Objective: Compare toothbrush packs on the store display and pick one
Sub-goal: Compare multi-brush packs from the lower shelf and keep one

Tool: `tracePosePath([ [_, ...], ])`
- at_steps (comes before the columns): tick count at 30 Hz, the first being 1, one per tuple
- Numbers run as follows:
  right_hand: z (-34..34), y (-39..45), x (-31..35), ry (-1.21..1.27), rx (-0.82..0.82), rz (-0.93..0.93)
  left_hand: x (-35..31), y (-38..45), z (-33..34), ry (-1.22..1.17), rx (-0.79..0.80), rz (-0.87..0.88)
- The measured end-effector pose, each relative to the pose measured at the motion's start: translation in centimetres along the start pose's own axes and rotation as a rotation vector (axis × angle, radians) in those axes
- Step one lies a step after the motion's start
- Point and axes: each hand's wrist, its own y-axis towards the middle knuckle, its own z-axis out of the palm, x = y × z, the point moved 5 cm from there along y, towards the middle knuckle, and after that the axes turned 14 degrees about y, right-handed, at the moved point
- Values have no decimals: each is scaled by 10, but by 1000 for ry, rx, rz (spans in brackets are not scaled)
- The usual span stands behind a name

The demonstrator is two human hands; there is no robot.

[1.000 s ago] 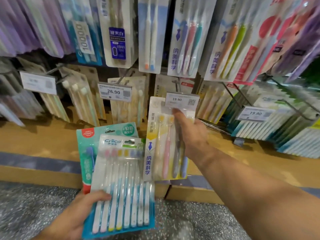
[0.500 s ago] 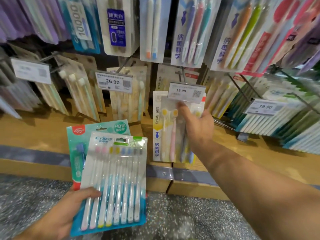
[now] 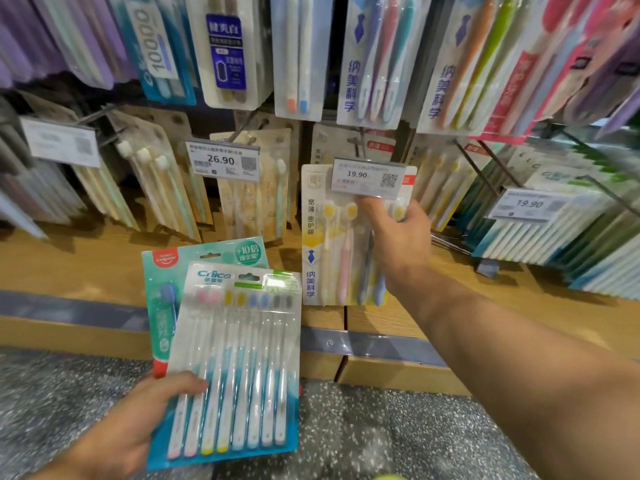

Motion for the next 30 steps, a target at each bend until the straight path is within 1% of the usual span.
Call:
tracePosePath([
  [3, 4, 2, 0, 8, -17, 8, 0, 1, 0, -37, 52, -45],
  [7, 3, 2, -3, 50, -40, 32, 3, 1, -5, -45, 81, -104],
  [12, 4, 7, -2, 31, -58, 18, 4, 3, -9, -40, 84, -111],
  [16, 6, 10, -3, 15, -53, 26, 1, 5, -9, -31, 113, -74],
  [20, 6, 15, -4, 15, -84, 48, -1, 8, -9, -55, 160, -40],
  [26, 7, 7, -2, -30, -10, -12, -6, 6, -6, -58, 165, -1],
  [30, 5, 8, 0, -50, -20, -20, -6, 6, -4, -55, 176, -2],
])
